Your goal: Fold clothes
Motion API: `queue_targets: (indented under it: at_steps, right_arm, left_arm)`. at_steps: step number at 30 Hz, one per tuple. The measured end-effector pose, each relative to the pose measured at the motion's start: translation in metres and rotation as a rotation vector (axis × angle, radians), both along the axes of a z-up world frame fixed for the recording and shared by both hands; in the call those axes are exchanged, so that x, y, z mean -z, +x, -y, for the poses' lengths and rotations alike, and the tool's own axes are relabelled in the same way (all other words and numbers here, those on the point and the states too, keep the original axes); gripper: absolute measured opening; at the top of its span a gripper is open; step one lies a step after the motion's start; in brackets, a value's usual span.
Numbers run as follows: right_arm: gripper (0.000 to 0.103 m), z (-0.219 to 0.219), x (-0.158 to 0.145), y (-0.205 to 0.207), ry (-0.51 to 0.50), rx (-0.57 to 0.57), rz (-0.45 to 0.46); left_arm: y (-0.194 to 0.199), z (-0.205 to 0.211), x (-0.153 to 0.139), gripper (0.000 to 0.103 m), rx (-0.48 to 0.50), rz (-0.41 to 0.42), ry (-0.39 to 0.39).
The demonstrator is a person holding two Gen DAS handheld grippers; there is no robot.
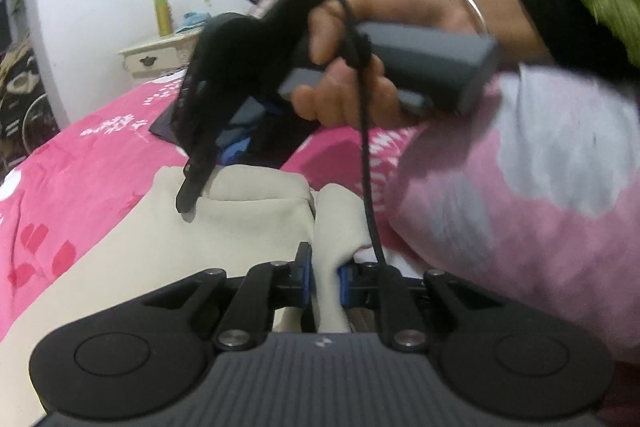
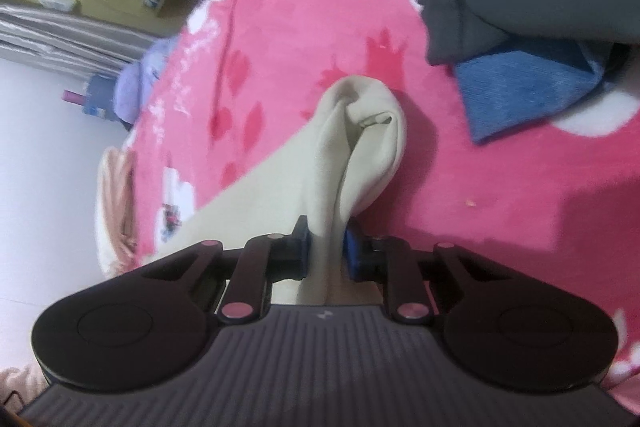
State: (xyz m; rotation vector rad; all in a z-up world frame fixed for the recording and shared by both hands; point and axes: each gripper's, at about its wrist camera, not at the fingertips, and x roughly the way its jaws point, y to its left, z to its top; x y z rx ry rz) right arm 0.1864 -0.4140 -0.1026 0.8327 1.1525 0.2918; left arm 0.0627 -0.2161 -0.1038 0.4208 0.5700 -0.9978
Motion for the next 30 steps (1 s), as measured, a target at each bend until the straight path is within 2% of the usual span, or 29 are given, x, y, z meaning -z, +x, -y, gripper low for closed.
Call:
queue_targets:
  at_steps: [4,11,17,25,30]
  right_arm:
    - [0.016,-0.004,-0.011,-0.002,0.058,0.011,0.044]
    - [0.016,-0.027,-0.038,-0.001,0.097,-0.027,0.136]
    - [0.015,-0.050,-0.065,-0.002,0.122,-0.075,0.208]
    - [0.013,-0.095,-0.092,-0.004,0.136,-0.178,0.268]
    - [0.013,-0.127,-0.105,-0.003,0.154,-0.239,0.284]
  left_arm:
    - [0.005,-0.012,-0.011,0.013,-0.031,-0.012,-0.033]
    - [0.011,-0.042,-0.038,0.013,-0.093,-0.094,-0.115]
    - [0.011,-0.071,-0.065,0.013,-0.131,-0.110,-0.161]
    - [-0.006,-0.107,-0.093,0.013,-0.131,-0.046,-0.121]
    - [-0.017,-0.130,-0.099,0.013,-0.176,-0.007,-0.158]
